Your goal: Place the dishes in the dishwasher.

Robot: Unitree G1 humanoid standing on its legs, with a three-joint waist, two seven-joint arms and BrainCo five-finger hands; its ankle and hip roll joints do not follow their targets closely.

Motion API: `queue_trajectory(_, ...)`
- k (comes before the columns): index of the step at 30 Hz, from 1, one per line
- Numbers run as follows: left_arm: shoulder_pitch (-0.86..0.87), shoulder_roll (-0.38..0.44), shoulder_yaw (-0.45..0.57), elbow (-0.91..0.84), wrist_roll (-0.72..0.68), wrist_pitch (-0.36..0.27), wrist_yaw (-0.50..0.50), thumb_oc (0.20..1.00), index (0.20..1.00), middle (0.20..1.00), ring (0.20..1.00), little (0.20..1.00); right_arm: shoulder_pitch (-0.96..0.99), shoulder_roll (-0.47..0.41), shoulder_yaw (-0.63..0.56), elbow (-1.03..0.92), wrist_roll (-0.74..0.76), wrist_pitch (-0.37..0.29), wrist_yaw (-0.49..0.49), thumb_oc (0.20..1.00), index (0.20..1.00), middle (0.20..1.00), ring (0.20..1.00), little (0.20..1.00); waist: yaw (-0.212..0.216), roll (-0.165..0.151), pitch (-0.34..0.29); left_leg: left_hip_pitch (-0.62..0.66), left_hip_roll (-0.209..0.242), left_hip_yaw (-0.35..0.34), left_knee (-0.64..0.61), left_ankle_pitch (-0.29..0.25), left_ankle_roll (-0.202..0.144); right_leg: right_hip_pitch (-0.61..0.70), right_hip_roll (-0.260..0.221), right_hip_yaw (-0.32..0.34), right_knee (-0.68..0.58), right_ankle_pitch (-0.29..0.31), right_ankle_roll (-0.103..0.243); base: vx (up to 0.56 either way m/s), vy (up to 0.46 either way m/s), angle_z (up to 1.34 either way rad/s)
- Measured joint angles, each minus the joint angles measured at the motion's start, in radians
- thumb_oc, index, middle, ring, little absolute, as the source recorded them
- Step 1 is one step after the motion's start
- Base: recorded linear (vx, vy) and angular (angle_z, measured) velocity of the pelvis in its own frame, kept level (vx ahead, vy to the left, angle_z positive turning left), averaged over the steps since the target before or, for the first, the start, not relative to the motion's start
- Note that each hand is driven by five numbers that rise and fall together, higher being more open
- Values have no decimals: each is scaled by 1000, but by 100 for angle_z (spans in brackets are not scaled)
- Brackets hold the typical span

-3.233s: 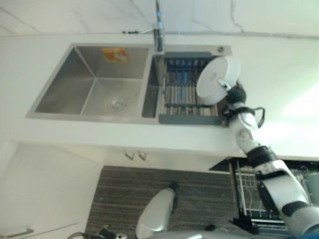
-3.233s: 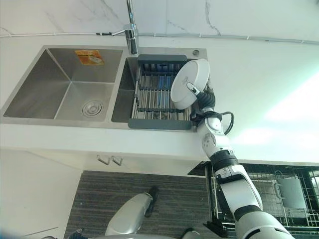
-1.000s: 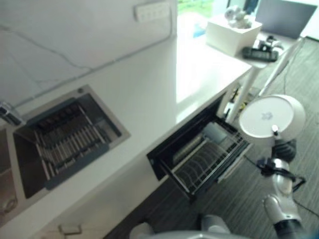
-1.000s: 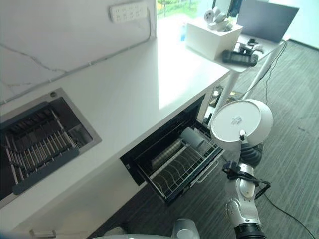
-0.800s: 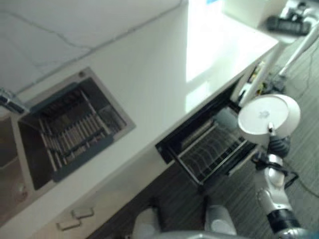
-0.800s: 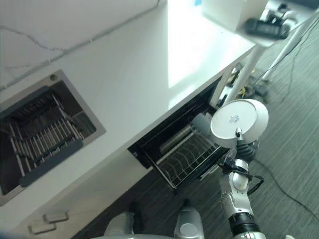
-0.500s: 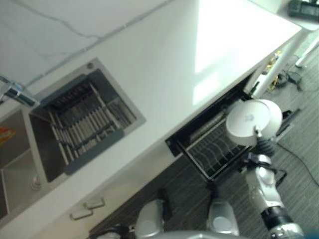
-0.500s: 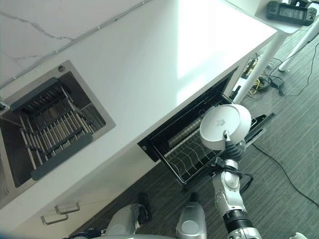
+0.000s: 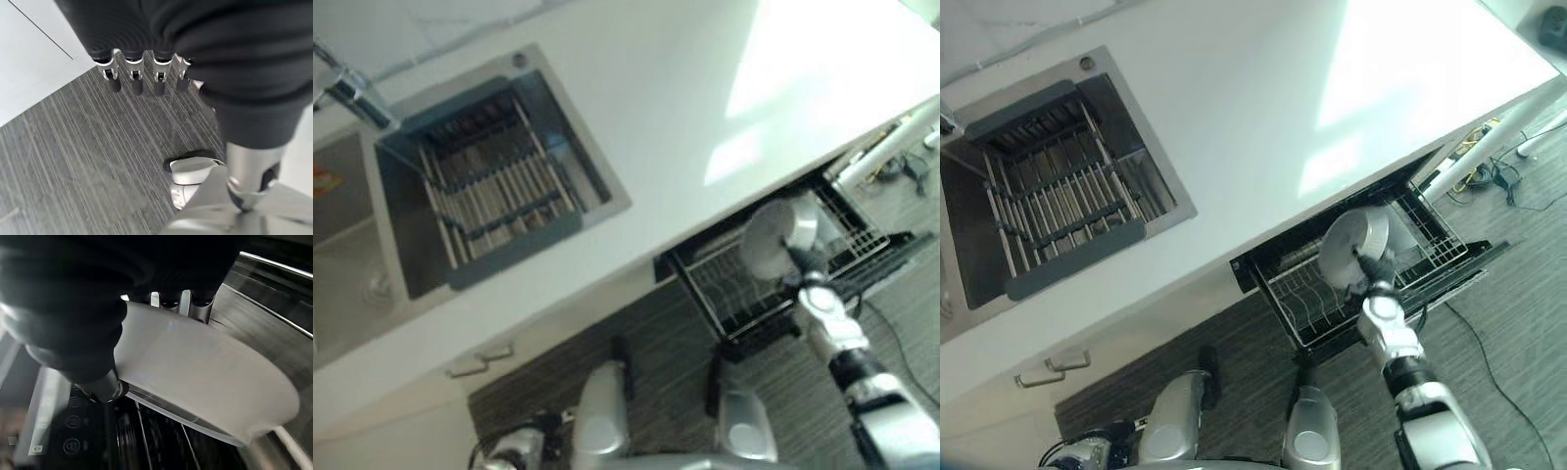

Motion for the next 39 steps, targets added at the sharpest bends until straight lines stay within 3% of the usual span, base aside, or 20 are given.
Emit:
queue_trajectory(4, -24, 29, 1, -28, 1, 12, -20, 1000, 1000, 1000, 1000, 1000, -113, -107, 65, 93, -227, 171, 29, 200, 200, 200, 200, 200, 23, -11, 19, -12, -5, -24, 8, 0, 1, 17, -2, -28, -10, 1, 0, -38, -25, 17)
queue_trajectory(10, -68, 52, 0, -38, 1, 24, -32, 1000, 1000, 1000, 1000, 1000, -261, -164, 295, 213, -465, 273, 143, 200, 200, 200, 200, 200, 37, 3, 46, -42, -12, -51, 8, 13, 3, 11, -2, -61, -19, 8, 0, -76, -8, 12)
queue_trajectory(15, -82, 59, -9, -37, 1, 34, -38, 1000, 1000, 1000, 1000, 1000, -328, -154, 402, 275, -597, 298, 193, 200, 200, 200, 200, 200, 68, 16, 59, -53, -16, -62, 6, 19, 4, 6, -1, -70, -21, 12, -3, -38, -1, 8)
queue_trajectory(22, -98, 58, -57, -38, 1, 34, -44, 1000, 1000, 1000, 1000, 1000, -355, -67, 415, 366, -695, 305, 168, 200, 200, 200, 200, 200, 83, 21, 61, -68, -30, -80, -11, 34, 5, 0, -6, -82, -35, 10, -14, -58, 37, 8)
queue_trajectory(26, -120, 49, -57, -45, 0, 32, -44, 1000, 1000, 1000, 1000, 1000, -351, 0, 434, 356, -664, 314, 181, 200, 200, 200, 200, 200, 81, 32, 60, -67, -26, -80, -12, 36, 2, -2, -5, -81, -34, 11, -15, -19, 10, 0)
queue_trajectory(30, -119, 19, -62, -58, 0, 30, -43, 1000, 1000, 1000, 1000, 1000, -332, 102, 461, 336, -684, 323, 137, 200, 200, 200, 200, 200, 83, 79, 65, -68, -29, -81, -12, 45, 9, -1, -5, -82, -33, 16, -15, 0, 0, 0)
queue_trajectory(39, -123, 8, -79, -61, -1, 26, -33, 1000, 1000, 1000, 1000, 1000, -345, 149, 460, 359, -675, 371, 83, 200, 200, 200, 200, 200, 85, 82, 65, -67, -31, -83, -16, 47, 8, -2, -5, -84, -32, 15, -16, -10, 17, 1)
